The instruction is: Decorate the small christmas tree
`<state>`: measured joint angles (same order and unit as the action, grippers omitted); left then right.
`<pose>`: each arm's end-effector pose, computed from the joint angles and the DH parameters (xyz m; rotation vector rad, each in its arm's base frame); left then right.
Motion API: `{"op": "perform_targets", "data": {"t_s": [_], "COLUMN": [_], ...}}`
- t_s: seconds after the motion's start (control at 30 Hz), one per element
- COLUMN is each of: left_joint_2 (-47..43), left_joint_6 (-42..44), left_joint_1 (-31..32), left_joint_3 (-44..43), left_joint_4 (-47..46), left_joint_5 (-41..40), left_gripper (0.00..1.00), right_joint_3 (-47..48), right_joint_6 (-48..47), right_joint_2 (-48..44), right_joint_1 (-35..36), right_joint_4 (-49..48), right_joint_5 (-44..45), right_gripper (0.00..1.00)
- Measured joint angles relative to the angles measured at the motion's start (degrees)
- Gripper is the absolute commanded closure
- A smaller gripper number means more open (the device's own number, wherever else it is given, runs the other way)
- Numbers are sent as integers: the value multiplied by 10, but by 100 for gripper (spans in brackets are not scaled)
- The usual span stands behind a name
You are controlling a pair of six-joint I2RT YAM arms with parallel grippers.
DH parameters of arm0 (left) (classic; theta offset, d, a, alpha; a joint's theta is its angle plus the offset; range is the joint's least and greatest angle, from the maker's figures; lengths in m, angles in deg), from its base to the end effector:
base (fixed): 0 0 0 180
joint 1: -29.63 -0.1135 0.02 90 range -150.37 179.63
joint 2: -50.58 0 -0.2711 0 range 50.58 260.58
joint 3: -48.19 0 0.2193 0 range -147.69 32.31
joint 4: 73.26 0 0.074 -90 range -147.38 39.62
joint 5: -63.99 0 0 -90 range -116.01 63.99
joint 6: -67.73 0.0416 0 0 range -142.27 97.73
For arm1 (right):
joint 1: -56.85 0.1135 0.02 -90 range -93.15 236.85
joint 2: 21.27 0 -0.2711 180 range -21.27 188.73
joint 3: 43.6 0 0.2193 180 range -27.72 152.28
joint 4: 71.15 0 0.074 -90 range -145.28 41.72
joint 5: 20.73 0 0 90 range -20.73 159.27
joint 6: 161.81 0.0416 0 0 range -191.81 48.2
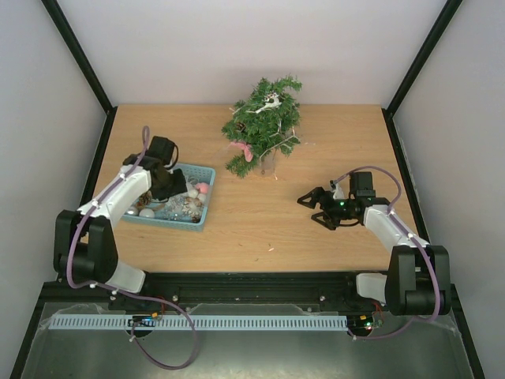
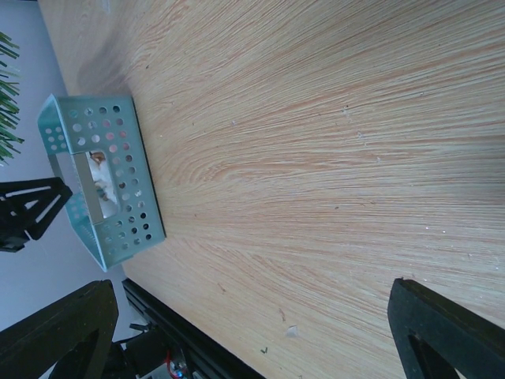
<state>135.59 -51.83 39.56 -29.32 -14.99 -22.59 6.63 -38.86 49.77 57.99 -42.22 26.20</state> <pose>0.2569 -0.0475 0.2496 -0.4515 2.7130 -0.2767 0.2038 0.0325 0.2123 0.3285 2.4381 1.1802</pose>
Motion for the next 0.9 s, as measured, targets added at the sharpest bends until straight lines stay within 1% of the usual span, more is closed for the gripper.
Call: {"op": "perform_targets", "data": {"t_s": [0.2,0.4,0.67,0.7,0.73,0.77,0.8,0.83,0.9], "left_joint_2": [-9,-1,47,49,49,49,49,49,49], "left_joint_6": [0,-9,-24,-25,-27,-29,-30,-35,-39], "left_joint_1": [40,56,72,75,78,80,82,83,85], "left_joint_3": [47,64,83,87,90,92,92,92,92], "left_joint_4": [-18,-49,-94,-95,-96,-97,-97,-97,-97], "left_joint_5": [24,36,40,40,40,40,39,38,30], "left_gripper": [62,63,64,66,72,82,94,97,98], "right_joint_3": [0,0,0,0,0,0,0,0,0], "right_joint_6": [0,0,-3,-3,-3,-4,-4,-4,-4], "right_joint_2": [0,0,0,0,0,0,0,0,-1], "right_joint_1": [0,0,0,0,0,0,0,0,0], "right_joint_4": [0,0,0,0,0,0,-1,-1,-1], "right_joint_5": [0,0,0,0,0,0,0,0,-1], "right_gripper": [5,5,5,5,5,5,5,5,5]}}
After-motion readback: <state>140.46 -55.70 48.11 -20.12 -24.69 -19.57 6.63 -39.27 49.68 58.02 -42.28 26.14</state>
